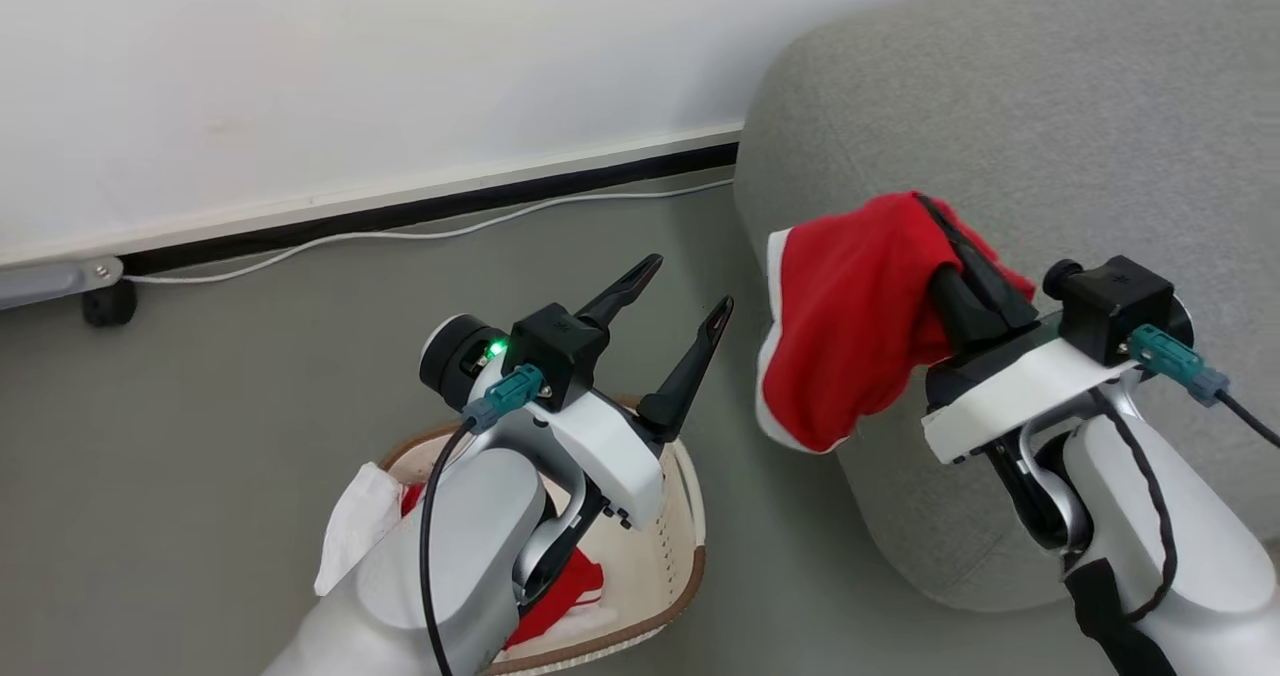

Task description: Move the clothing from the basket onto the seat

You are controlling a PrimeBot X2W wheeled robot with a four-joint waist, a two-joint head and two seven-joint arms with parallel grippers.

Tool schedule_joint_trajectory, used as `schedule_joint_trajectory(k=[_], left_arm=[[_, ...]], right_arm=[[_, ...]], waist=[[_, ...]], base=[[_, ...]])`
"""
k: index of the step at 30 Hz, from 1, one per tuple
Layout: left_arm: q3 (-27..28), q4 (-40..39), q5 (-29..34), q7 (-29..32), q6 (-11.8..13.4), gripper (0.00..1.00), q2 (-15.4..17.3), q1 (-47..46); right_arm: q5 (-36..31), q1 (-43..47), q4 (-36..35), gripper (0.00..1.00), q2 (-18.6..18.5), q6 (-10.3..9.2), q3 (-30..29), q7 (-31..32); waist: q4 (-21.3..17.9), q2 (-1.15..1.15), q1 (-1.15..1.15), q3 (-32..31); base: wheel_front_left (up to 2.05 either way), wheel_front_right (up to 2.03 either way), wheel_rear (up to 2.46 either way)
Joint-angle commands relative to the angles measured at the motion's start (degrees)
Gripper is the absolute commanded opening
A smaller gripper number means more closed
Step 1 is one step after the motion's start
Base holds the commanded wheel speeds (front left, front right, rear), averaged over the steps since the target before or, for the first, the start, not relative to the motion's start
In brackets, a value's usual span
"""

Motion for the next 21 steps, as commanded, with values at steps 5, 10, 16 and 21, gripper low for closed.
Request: schedule_joint_trajectory(k=[5,10,16,21], left_arm=[[1.92,-0.5,-0.37,-0.99,-1.21,1.0,0.08,0.3],[2.69,-0.06,-0.12,-1.17,-1.52,1.0,-0.17,0.6],[3.29,0.18,0.58,-1.24,-1.91,1.0,-0.56,0.75],[3.96,0.15,1.46,-1.25,-2.18,1.0,-0.86,0.81]], right_arm=[[0.35,1.92,-3.15,0.0,-0.62,0.4,-1.84,-0.35],[0.31,2.6,-4.32,0.0,-0.8,0.4,-2.54,-0.35],[0.73,3.11,-5.86,0.0,-0.99,0.4,-4.28,-0.35],[0.5,3.8,-7.31,0.0,-1.66,0.4,-5.75,-0.35]], waist=[[-6.35,0.0,0.0,-0.75],[-10.39,0.0,0.0,-0.62],[-14.08,0.0,0.0,-0.13],[-16.1,0.0,0.0,0.52]], base=[[0.0,0.0,0.0],[0.0,0.0,0.0],[0.0,0.0,0.0],[0.0,0.0,0.0]])
